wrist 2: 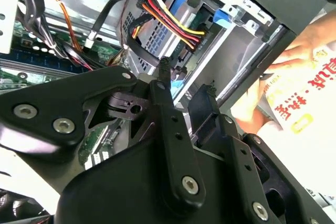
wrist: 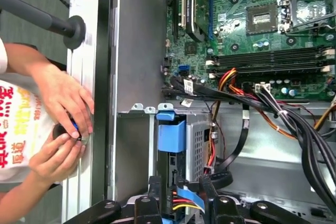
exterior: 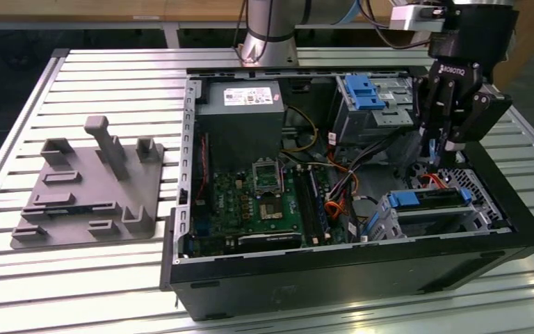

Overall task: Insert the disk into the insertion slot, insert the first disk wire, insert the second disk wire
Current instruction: 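Insert the second disk wire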

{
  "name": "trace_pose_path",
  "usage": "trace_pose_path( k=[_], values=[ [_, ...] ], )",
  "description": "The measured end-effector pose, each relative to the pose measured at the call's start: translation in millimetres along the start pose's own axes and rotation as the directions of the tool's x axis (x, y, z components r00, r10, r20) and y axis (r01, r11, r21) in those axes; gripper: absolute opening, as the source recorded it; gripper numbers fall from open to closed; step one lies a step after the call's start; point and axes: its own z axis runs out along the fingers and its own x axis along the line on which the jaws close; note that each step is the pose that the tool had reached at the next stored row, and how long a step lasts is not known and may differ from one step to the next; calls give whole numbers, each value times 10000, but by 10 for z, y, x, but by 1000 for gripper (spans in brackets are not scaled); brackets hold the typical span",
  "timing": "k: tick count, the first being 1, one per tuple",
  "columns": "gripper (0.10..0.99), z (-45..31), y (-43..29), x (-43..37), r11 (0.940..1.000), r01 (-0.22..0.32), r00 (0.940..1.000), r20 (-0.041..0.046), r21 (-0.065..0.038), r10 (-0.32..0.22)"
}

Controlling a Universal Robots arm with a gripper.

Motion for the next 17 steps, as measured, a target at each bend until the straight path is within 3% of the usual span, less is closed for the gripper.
trace_pose_path(
  k=[3, 7, 10, 11, 17],
  values=[
    [416, 11, 0, -5, 10000, -8, 9999, -139, -1, 8],
    [416, 23, 0, -12, 10000, -13, 9997, -231, -1, 13],
    [404, 27, 1, -14, 10000, -13, 9997, -258, -1, 13],
    [329, 29, 3, -16, 10000, -14, 9997, -259, -1, 14],
    [329, 47, 8, -25, 10000, -14, 9997, -259, 0, 14]
  ],
)
